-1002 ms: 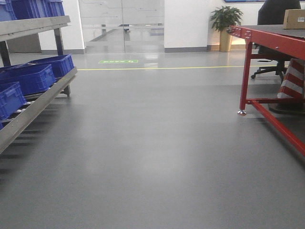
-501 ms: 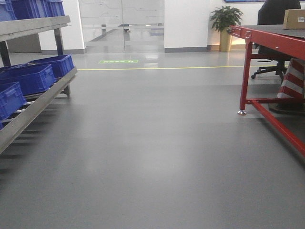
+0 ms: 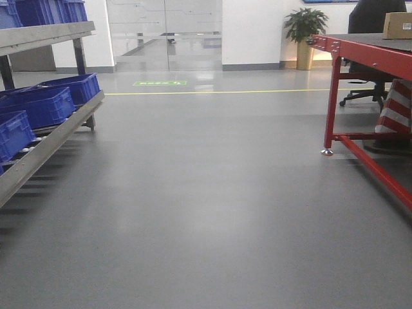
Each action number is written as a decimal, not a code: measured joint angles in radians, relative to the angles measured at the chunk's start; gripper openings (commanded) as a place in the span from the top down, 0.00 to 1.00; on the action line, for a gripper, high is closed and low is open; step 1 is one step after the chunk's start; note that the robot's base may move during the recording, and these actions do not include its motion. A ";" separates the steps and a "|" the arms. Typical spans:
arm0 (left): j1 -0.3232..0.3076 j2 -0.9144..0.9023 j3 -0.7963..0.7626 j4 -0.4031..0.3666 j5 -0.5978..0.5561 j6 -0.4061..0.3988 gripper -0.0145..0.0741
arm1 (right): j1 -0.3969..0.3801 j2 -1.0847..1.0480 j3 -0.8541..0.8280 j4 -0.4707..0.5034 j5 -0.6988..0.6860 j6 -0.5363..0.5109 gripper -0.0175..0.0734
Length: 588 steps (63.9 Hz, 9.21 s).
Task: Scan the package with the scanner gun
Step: 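Drive forward along the aisle past the blue crate shelves, then turn the base toward the red table and approach it, then move the left gripper above the small cardboard box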
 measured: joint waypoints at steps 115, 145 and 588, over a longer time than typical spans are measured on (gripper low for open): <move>0.000 0.000 0.000 0.000 0.000 0.000 0.96 | 0.000 0.000 0.000 0.000 0.000 0.000 0.99; 0.000 0.000 0.000 0.000 0.000 0.000 0.96 | 0.000 0.000 0.000 0.000 0.000 0.000 0.99; 0.000 0.000 0.000 0.000 0.000 0.000 0.96 | 0.000 0.000 0.000 0.000 0.000 0.000 0.99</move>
